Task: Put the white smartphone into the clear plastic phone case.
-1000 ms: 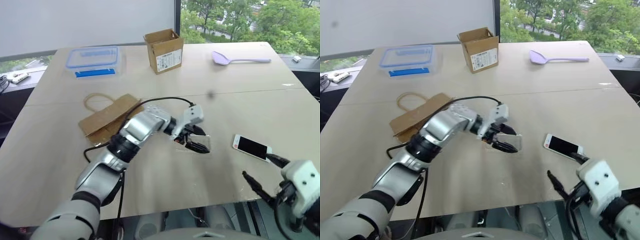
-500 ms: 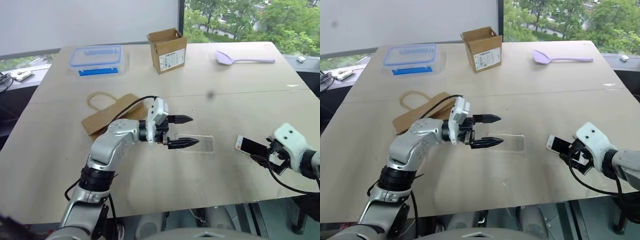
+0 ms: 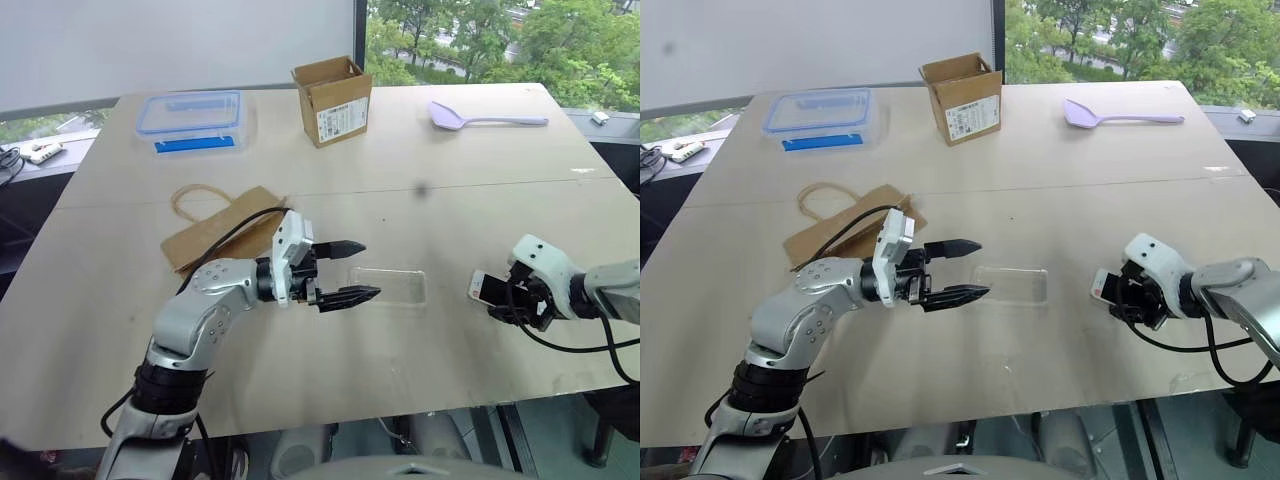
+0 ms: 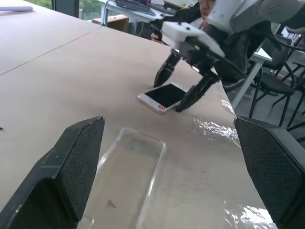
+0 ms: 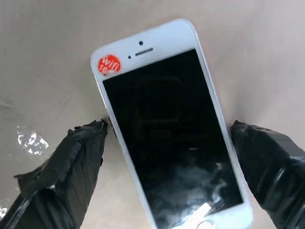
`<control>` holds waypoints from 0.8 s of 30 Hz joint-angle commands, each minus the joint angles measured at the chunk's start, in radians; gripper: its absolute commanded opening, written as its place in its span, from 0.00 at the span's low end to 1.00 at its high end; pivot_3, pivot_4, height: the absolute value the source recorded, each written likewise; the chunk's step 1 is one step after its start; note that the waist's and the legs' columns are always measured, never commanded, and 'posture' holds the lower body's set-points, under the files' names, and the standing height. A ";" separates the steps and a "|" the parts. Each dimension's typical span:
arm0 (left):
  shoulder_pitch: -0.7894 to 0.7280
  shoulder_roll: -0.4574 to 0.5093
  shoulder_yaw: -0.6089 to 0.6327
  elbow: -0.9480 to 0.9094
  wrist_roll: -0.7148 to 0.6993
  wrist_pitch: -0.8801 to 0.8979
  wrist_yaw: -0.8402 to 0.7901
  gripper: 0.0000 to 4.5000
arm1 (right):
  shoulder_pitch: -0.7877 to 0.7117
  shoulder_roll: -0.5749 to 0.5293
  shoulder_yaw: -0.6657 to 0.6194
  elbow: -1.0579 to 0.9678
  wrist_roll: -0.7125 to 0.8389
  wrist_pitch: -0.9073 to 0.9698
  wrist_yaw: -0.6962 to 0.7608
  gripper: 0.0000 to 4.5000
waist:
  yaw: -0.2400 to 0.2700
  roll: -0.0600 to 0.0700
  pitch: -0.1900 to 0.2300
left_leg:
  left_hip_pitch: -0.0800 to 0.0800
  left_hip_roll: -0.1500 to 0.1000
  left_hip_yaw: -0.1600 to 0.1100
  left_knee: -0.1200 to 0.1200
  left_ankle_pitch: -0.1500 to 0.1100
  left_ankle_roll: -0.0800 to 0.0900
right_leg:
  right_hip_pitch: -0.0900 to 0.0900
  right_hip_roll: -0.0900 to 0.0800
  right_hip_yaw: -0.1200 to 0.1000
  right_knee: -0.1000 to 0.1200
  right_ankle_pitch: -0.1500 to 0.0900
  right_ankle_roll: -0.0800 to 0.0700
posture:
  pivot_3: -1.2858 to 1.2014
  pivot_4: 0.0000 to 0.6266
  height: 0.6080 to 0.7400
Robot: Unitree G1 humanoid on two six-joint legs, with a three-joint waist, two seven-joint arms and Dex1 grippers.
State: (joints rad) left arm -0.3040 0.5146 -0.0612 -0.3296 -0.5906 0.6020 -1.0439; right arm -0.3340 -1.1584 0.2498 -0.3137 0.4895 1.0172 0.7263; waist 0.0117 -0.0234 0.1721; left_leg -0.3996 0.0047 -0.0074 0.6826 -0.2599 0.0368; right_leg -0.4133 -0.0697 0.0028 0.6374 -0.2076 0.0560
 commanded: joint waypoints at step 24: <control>0.094 0.216 0.058 -0.018 0.009 -0.104 -0.141 1.00 | -0.073 0.026 -0.047 -0.208 -0.183 -0.002 0.152 0.64 | -0.008 0.002 0.001 | 0.000 0.001 0.000 -0.001 0.000 0.000 | 0.000 -0.001 -0.001 -0.002 -0.002 0.003 | 0.52 0.24 1.00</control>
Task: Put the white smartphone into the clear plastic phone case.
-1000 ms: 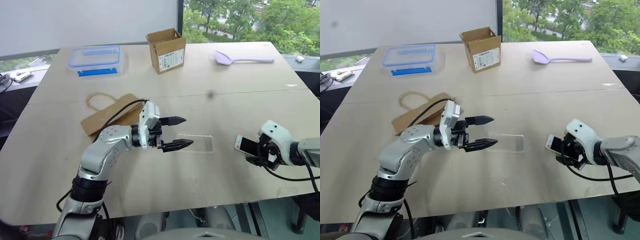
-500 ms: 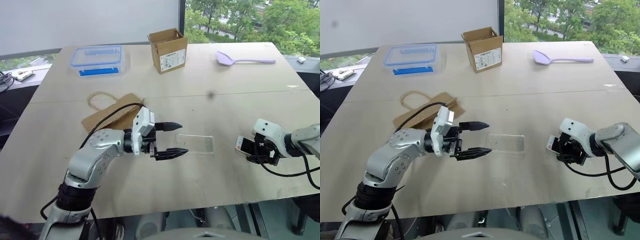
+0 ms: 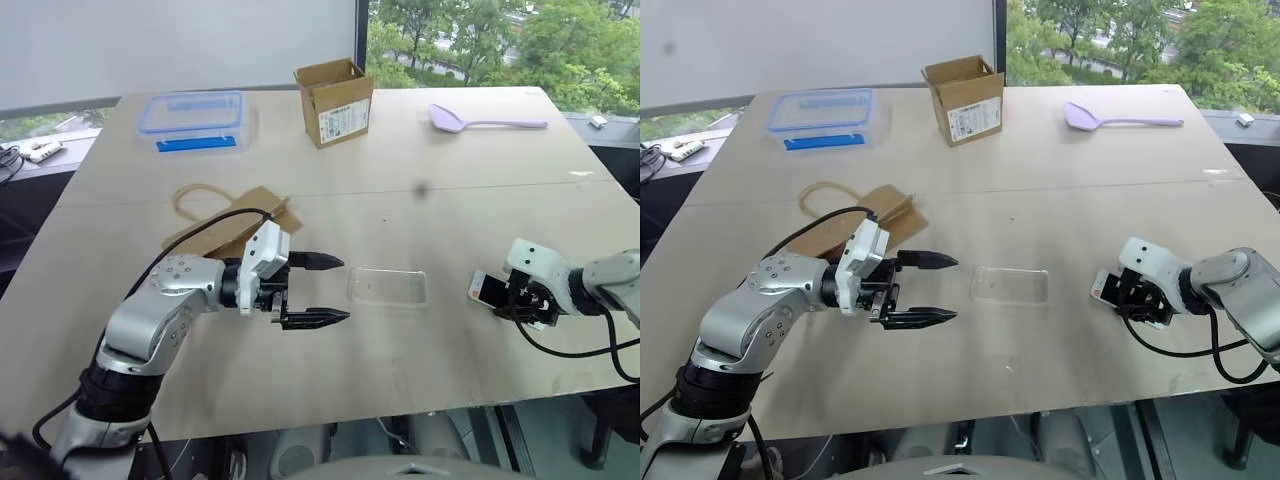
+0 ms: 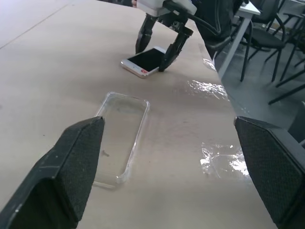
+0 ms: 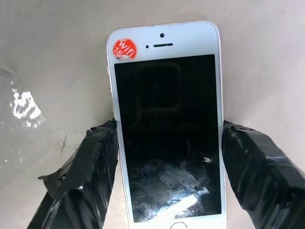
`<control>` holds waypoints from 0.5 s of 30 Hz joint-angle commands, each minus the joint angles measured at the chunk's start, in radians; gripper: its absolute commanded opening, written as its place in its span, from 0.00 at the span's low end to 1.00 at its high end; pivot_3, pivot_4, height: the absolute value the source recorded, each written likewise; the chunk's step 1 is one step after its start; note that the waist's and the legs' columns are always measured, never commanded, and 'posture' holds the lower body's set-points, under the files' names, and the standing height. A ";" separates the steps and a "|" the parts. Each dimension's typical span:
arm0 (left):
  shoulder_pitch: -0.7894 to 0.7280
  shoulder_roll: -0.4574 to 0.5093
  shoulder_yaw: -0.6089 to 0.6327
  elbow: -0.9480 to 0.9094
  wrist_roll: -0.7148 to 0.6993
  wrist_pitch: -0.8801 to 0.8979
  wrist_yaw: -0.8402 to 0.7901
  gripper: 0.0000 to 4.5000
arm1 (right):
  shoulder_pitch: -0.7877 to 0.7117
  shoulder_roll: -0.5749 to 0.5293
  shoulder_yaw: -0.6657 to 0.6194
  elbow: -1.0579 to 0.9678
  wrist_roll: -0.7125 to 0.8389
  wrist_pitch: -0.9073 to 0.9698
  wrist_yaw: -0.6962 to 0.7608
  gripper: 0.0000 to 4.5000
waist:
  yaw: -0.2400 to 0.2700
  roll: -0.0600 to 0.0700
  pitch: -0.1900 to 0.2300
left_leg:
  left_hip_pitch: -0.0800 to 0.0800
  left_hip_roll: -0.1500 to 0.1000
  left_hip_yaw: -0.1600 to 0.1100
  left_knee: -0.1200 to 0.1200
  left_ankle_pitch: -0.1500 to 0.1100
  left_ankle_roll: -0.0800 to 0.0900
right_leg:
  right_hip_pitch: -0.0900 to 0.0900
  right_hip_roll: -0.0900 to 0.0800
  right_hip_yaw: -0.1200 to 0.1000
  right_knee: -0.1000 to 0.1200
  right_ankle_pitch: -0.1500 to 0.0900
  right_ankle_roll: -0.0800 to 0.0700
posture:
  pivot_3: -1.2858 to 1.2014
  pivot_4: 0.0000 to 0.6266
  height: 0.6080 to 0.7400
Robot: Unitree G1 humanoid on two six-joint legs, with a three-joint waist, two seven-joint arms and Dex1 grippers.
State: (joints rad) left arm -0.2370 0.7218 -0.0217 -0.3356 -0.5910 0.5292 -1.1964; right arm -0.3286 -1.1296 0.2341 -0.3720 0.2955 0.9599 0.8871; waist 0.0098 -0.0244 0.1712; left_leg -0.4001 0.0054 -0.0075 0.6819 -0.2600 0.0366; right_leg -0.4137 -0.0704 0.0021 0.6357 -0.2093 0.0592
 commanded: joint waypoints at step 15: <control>0.083 0.000 -0.004 0.039 0.091 -0.094 0.054 1.00 | -0.529 0.318 0.540 -0.132 -0.238 0.160 -0.011 0.63 | -0.017 0.007 0.005 | -0.005 -0.001 -0.002 -0.005 0.000 0.000 | -0.006 -0.001 -0.001 -0.002 0.002 -0.003 | 0.52 0.24 1.00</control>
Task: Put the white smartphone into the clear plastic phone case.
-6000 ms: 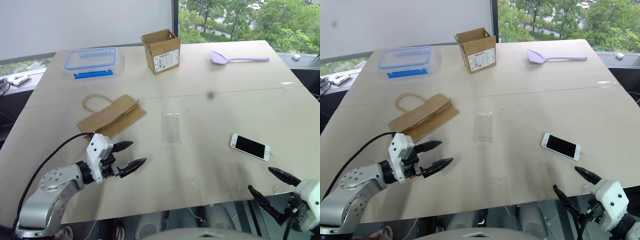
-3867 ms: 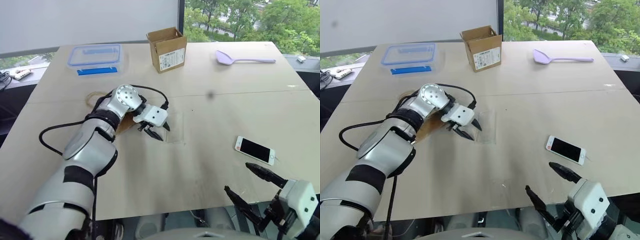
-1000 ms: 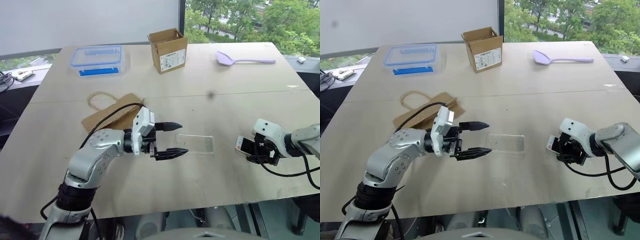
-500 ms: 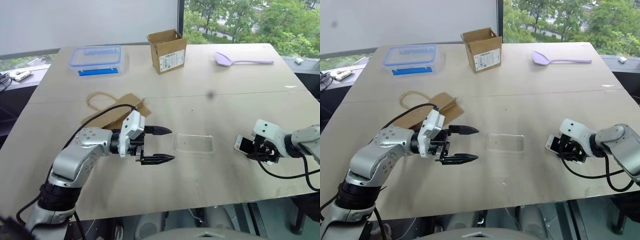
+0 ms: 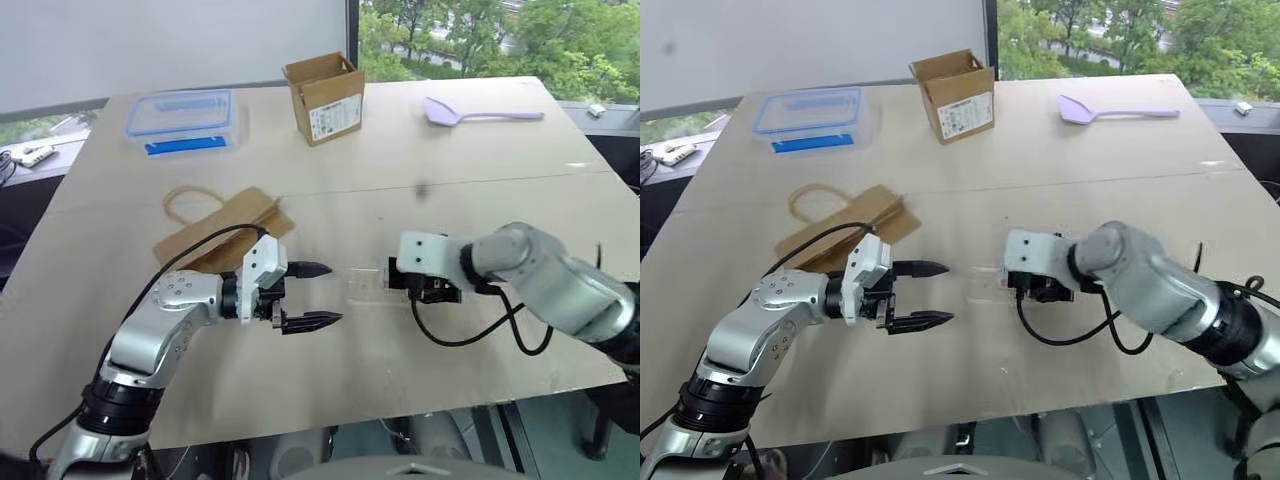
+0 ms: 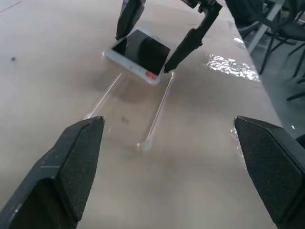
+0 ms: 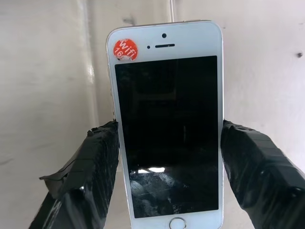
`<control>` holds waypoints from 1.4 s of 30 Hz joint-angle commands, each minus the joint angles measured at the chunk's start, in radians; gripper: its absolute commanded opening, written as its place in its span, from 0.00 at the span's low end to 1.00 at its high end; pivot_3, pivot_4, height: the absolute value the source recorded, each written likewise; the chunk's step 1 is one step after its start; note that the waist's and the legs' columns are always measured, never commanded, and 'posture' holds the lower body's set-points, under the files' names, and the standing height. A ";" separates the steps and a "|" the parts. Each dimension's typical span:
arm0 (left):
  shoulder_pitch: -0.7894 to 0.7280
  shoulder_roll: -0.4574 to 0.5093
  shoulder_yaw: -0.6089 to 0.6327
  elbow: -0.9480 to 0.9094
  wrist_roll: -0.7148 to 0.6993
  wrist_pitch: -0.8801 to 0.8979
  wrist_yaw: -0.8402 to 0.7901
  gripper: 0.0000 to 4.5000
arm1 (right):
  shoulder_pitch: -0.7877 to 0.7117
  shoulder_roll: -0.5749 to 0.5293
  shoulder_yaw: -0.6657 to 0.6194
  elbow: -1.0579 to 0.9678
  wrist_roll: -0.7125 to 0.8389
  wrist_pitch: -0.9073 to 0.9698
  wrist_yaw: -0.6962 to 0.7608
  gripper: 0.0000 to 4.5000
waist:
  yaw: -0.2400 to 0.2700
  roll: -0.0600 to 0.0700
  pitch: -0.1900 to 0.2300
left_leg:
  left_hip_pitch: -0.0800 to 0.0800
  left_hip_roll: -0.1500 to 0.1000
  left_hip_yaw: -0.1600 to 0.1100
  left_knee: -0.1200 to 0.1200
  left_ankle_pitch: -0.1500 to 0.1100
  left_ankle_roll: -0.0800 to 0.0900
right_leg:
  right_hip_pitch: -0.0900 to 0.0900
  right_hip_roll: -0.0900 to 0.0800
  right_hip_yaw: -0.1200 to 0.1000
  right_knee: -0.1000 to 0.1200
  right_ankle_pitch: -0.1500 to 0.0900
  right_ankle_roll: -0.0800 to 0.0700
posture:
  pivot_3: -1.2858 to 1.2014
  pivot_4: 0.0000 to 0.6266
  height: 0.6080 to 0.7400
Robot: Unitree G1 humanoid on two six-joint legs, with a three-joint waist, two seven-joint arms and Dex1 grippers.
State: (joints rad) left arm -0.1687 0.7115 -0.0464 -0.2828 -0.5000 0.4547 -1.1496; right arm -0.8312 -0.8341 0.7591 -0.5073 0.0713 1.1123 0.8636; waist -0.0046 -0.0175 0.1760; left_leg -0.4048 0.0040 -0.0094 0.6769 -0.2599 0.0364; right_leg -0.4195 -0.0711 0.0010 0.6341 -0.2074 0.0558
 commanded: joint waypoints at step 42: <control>0.028 0.002 0.005 0.098 0.053 -0.099 0.005 1.00 | 0.048 0.261 -0.410 -0.015 0.275 0.325 -0.072 0.86 | -0.006 0.000 0.000 | 0.005 0.001 -0.001 -0.007 0.000 0.000 | 0.000 0.001 -0.001 0.003 0.002 0.003 | 0.52 0.24 1.00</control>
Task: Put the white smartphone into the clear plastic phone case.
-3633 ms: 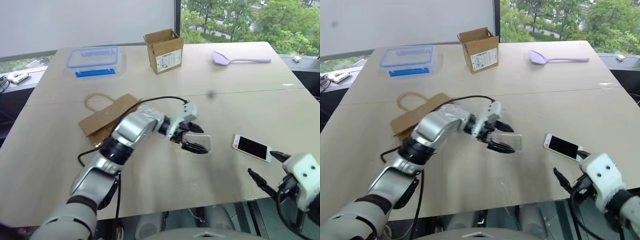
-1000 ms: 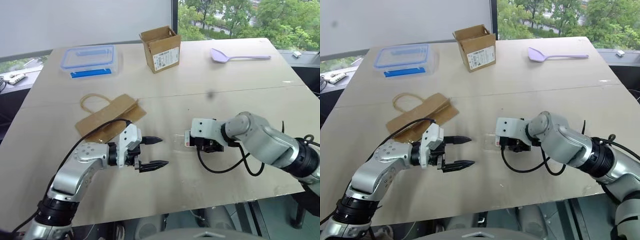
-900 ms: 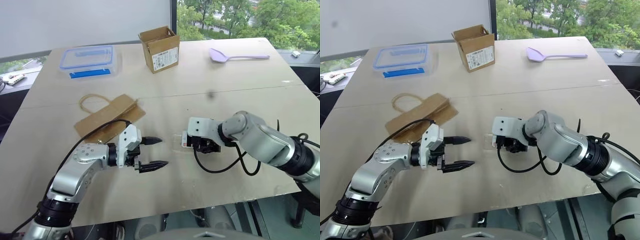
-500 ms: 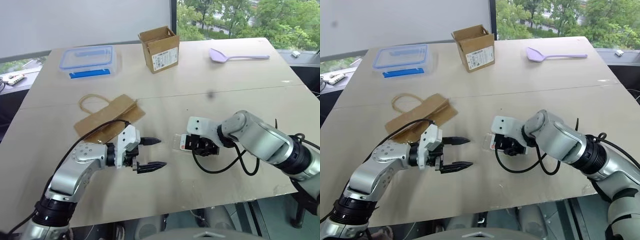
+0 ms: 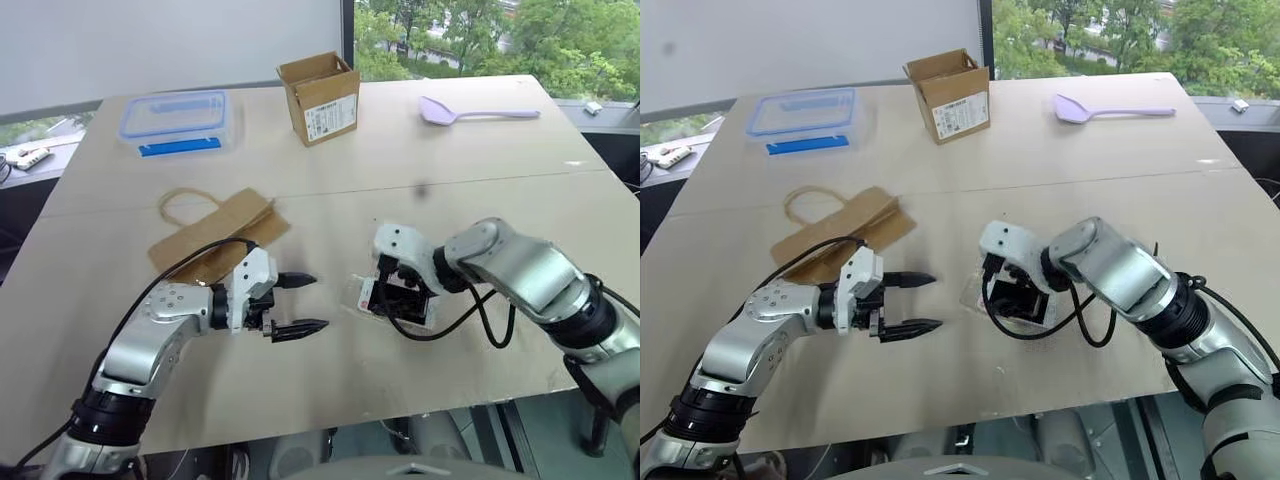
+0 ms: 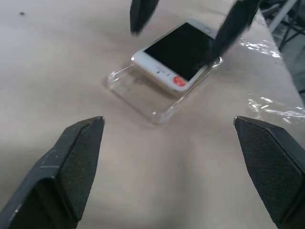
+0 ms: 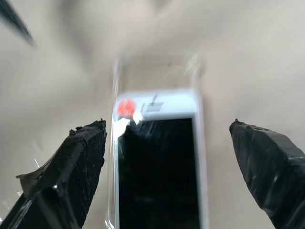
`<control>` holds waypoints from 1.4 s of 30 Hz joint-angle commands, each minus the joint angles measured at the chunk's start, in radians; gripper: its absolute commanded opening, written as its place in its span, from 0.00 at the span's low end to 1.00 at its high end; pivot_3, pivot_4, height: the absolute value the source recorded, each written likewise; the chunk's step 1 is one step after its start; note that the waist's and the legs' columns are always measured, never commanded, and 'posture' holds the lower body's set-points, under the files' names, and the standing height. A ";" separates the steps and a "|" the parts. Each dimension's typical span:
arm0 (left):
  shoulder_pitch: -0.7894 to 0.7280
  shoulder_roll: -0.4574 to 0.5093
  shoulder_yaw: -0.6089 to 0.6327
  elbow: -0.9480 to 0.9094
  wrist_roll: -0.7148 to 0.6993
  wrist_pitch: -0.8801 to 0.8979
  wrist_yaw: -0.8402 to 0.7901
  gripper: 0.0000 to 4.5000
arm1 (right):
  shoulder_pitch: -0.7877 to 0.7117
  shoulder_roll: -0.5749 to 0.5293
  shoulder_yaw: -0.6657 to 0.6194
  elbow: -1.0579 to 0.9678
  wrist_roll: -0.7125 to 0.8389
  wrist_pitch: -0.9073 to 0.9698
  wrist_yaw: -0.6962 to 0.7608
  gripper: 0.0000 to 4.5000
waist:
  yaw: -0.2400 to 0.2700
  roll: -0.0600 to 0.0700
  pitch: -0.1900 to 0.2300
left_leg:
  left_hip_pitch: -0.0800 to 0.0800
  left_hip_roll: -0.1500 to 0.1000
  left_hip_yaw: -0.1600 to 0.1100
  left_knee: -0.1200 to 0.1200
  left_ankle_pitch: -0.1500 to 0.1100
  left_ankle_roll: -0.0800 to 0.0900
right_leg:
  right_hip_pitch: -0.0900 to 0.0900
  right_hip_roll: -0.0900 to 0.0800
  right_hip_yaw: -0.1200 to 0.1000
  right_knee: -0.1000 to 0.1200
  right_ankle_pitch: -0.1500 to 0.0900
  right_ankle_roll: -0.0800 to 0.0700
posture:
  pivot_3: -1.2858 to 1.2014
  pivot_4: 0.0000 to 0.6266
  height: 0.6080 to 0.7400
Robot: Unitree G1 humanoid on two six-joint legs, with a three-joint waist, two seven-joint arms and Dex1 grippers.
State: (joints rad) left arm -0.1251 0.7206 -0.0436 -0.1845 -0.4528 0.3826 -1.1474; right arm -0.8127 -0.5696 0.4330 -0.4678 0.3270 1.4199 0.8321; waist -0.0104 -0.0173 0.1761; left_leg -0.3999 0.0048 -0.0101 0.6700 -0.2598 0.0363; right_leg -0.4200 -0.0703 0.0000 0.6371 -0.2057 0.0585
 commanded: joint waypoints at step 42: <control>-0.031 -0.021 -0.022 -0.068 0.047 0.017 0.086 1.00 | 0.397 -0.323 -0.005 0.010 -0.058 -0.551 0.000 0.01 | 0.000 -0.001 0.000 | 0.001 0.000 0.000 0.003 0.000 0.000 | 0.005 0.000 0.000 -0.004 -0.004 0.001 | 0.52 0.24 1.00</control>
State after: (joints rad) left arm -0.1508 0.6997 -0.0871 -0.2184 -0.3878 0.3983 -1.0661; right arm -0.4013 -0.8701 0.4425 -0.4966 0.3246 0.8844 0.8414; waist -0.0100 -0.0184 0.1759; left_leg -0.3985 0.0052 -0.0098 0.6725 -0.2598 0.0363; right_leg -0.4153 -0.0705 -0.0003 0.6330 -0.2094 0.0594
